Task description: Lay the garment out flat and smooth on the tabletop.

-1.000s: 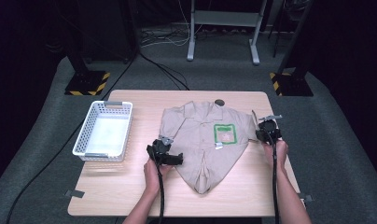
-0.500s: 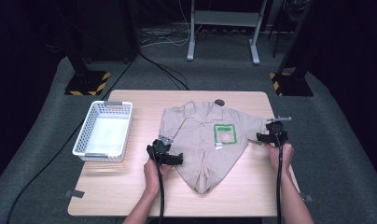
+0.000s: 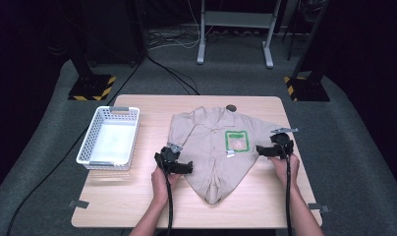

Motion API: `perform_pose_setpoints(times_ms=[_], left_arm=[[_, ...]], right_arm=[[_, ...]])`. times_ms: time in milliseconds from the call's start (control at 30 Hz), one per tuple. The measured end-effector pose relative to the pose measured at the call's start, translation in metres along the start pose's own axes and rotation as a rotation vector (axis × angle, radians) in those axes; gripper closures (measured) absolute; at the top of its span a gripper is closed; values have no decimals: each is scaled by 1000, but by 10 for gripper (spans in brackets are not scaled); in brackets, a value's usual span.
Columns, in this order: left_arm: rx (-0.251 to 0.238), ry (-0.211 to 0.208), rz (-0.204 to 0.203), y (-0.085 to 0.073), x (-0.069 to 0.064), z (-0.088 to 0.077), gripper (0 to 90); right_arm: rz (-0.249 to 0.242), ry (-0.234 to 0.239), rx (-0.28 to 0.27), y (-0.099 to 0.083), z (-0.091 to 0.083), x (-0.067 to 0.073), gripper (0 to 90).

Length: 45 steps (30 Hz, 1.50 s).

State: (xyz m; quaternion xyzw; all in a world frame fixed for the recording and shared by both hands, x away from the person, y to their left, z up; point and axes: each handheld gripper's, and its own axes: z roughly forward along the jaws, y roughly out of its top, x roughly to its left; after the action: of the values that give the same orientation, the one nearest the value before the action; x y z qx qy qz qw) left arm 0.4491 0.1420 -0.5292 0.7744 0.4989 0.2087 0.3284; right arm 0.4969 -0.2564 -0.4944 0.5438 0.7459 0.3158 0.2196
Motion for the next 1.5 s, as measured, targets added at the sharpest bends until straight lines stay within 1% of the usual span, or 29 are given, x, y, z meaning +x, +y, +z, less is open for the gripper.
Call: perform_pose_setpoints(times_ms=[33, 67, 100, 267, 300, 333, 367, 400, 433, 467, 633, 700, 767, 800, 867, 900, 933, 1033, 1100, 1167, 1267, 1367, 1400, 1467, 1500], left_arm=[[0, 0, 0, 0, 0, 0, 4], [0, 0, 0, 0, 0, 0, 4], [0, -1, 1, 0, 0, 0, 4], [0, -4, 4, 0, 0, 0, 3], [0, -4, 4, 0, 0, 0, 3], [1, -5, 5, 0, 0, 0, 3], [1, -5, 5, 0, 0, 0, 4], [1, -6, 5, 0, 0, 0, 4], [1, -6, 5, 0, 0, 0, 3], [1, -6, 5, 0, 0, 0, 3], [2, -10, 9, 1, 1, 0, 3], [1, -16, 15, 1, 2, 1, 3], [0, -16, 15, 1, 2, 1, 3], [-1, -18, 16, 1, 2, 1, 3], [-3, -20, 14, 2, 2, 2, 3], [-3, -20, 14, 2, 2, 2, 4], [-4, -22, 14, 2, 3, 2, 5], [-8, -31, 12, 2, 4, 2, 5], [-26, -40, 2, 2, 7, 1, 5], [-29, -41, -2, 3, 8, 1, 5], [-43, -32, 10, 9, 8, 1, 5], [-37, -35, 16, 13, 9, 3, 5], [-24, -36, 19, 19, 10, 5, 5], [-13, -37, 23, 24, 12, 9, 5], [-13, -37, 23, 24, 12, 9, 5]], right_arm=[[0, 0, 0, 0, 0, 0, 45], [-15, 20, 2, -2, 1, 6, 29], [-23, 28, 3, -3, 2, 10, 25], [-63, 53, -2, -10, 5, 24, 15], [-63, 53, -2, -10, 5, 24, 15], [-78, 62, 1, -12, 6, 28, 12], [-78, 62, 1, -12, 6, 28, 12], [-89, 66, -1, -15, 8, 33, 10], [-89, 66, -1, -15, 8, 33, 10], [-97, 71, 2, -18, 10, 36, 8], [-117, 79, 6, -24, 14, 42, 8], [-136, 86, 3, -29, 15, 46, 17], [-140, 84, -6, -30, 15, 47, 23], [-149, 91, -12, -30, 15, 47, 26], [-147, 118, -8, -30, 15, 47, 26], [-147, 118, -8, -30, 15, 47, 26], [-146, 129, -11, -31, 16, 46, 21], [-148, 133, -17, -32, 16, 46, 21], [-150, 134, -17, -32, 16, 46, 21], [-149, 132, -16, -32, 16, 46, 14], [-144, 124, -13, -31, 17, 46, 3], [-142, 122, -12, -32, 17, 46, 0], [-141, 122, -12, -32, 17, 46, 0], [-142, 122, -11, -32, 17, 46, 0], [-142, 122, -11, -32, 17, 46, 0]])
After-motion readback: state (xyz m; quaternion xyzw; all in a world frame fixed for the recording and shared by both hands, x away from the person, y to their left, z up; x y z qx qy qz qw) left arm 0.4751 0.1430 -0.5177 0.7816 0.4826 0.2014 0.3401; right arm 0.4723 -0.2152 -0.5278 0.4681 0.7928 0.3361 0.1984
